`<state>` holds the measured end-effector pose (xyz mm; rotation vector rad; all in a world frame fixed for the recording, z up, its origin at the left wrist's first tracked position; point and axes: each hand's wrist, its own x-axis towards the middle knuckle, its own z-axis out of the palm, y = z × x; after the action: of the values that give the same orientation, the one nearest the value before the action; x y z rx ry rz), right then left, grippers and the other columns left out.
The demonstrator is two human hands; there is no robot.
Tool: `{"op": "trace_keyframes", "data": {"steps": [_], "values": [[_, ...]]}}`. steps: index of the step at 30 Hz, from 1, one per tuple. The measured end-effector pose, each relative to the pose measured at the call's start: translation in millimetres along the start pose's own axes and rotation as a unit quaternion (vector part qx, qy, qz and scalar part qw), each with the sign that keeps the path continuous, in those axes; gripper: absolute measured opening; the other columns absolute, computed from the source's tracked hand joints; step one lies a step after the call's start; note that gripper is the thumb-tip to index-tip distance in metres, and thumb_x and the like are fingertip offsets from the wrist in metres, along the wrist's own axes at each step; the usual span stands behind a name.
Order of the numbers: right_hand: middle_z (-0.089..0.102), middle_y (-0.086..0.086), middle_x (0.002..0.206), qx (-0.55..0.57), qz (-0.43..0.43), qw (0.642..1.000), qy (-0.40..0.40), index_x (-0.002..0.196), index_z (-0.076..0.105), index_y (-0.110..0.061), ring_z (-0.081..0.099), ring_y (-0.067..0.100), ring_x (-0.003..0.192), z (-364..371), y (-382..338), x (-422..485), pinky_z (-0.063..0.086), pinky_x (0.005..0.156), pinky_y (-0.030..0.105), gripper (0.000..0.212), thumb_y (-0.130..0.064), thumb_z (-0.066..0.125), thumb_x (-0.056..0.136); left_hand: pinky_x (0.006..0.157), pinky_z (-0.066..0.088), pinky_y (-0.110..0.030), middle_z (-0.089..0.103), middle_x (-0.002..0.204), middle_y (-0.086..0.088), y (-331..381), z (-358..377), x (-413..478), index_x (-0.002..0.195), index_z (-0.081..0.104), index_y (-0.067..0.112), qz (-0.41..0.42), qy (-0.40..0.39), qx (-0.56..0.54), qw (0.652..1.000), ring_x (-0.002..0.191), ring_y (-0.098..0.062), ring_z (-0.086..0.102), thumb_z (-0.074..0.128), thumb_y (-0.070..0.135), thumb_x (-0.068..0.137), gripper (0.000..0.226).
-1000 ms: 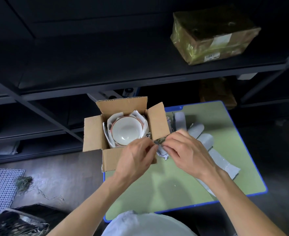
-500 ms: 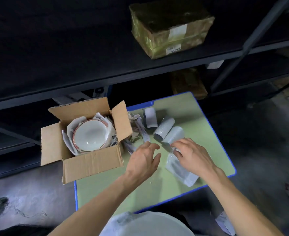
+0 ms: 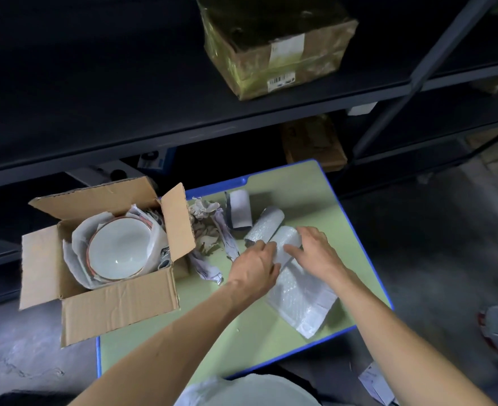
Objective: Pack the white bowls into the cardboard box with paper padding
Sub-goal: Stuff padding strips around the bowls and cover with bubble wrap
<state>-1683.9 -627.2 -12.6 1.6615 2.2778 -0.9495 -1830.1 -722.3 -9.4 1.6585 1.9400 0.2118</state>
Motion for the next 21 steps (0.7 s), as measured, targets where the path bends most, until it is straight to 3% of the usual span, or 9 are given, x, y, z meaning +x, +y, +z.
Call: {"op": "trace_keyframes", "data": {"steps": [3,6,9,11,13,15,18,21], "values": [[0.054,-0.001,0.112,0.024,-0.016,0.999,0.019,0.102,0.055,-0.020,0.050,0.023,0.107,1.7,-0.5,-0.1,0.044,0.083,0.035,0.022,-0.040,0.060,0.096,0.087,0.046,-0.037,0.053,0.126,-0.008,-5.3,3.9,-4.4,0.141,0.041,0.016,0.001,0.002,-0.019,1.000,0.105,-0.030,0.060,0.049,0.037,0.098,0.048],[0.049,-0.010,0.089,0.083,-0.043,0.996,0.004,0.076,0.041,-0.029,0.051,0.017,0.086,-7.0,-1.0,-10.7,0.039,0.068,0.027,0.029,-0.037,0.060,0.096,0.082,0.047,-0.036,0.055,0.122,-0.007,-8.6,3.3,-11.2,0.140,0.041,0.020,0.009,0.030,-0.057,0.998,0.101,-0.030,0.060,0.052,0.041,0.096,0.050],[0.055,-0.009,0.101,0.120,-0.093,0.988,-0.004,0.082,0.047,-0.020,0.055,0.012,0.095,-18.0,-1.2,-25.4,0.049,0.086,0.029,0.023,-0.033,0.061,0.095,0.077,0.047,-0.035,0.060,0.116,-0.002,-7.1,-1.3,-19.1,0.136,0.042,0.025,0.018,0.064,-0.069,0.995,0.100,-0.027,0.060,0.052,0.047,0.094,0.049],[0.054,-0.013,0.123,0.149,-0.115,0.982,-0.004,0.090,0.055,-0.016,0.054,0.001,0.111,-25.3,-4.8,-33.8,0.046,0.091,0.014,0.019,-0.032,0.064,0.094,0.080,0.049,-0.035,0.062,0.117,0.001,-5.7,-8.5,-23.6,0.136,0.045,0.026,0.030,0.091,-0.084,0.992,0.103,-0.025,0.059,0.053,0.047,0.094,0.048],[0.050,-0.019,0.130,0.170,-0.135,0.976,0.003,0.093,0.057,-0.016,0.048,-0.011,0.116,-32.7,-12.7,-41.2,0.039,0.087,0.002,0.018,-0.031,0.068,0.092,0.088,0.048,-0.037,0.062,0.122,0.000,-6.0,-18.6,-27.3,0.137,0.048,0.022,0.043,0.105,-0.097,0.989,0.110,-0.025,0.057,0.053,0.043,0.095,0.047],[0.052,-0.018,0.129,0.205,-0.149,0.967,0.006,0.098,0.060,-0.021,0.049,-0.010,0.117,-38.4,-21.5,-47.9,0.043,0.091,0.006,0.015,-0.025,0.072,0.089,0.089,0.047,-0.039,0.063,0.118,-0.003,-7.5,-30.5,-34.0,0.136,0.050,0.018,0.049,0.116,-0.102,0.987,0.109,-0.027,0.057,0.053,0.038,0.097,0.044],[0.063,-0.014,0.116,0.276,-0.141,0.951,0.004,0.104,0.064,-0.034,0.060,-0.001,0.108,-45.7,-35.9,-57.9,0.051,0.093,0.019,0.029,-0.013,0.075,0.086,0.082,0.044,-0.037,0.060,0.108,-0.003,-8.4,-49.1,-50.7,0.132,0.050,0.017,0.061,0.163,-0.092,0.981,0.100,-0.025,0.055,0.053,0.033,0.098,0.038],[0.070,-0.010,0.103,0.321,-0.144,0.936,-0.006,0.103,0.066,-0.030,0.065,0.006,0.102,-48.6,-49.1,-67.6,0.053,0.088,0.024,0.025,-0.015,0.075,0.084,0.089,0.043,-0.036,0.059,0.116,-0.001,-4.5,-64.7,-67.3,0.135,0.046,0.016,0.068,0.180,-0.111,0.975,0.106,-0.021,0.053,0.049,0.026,0.100,0.037]]}}
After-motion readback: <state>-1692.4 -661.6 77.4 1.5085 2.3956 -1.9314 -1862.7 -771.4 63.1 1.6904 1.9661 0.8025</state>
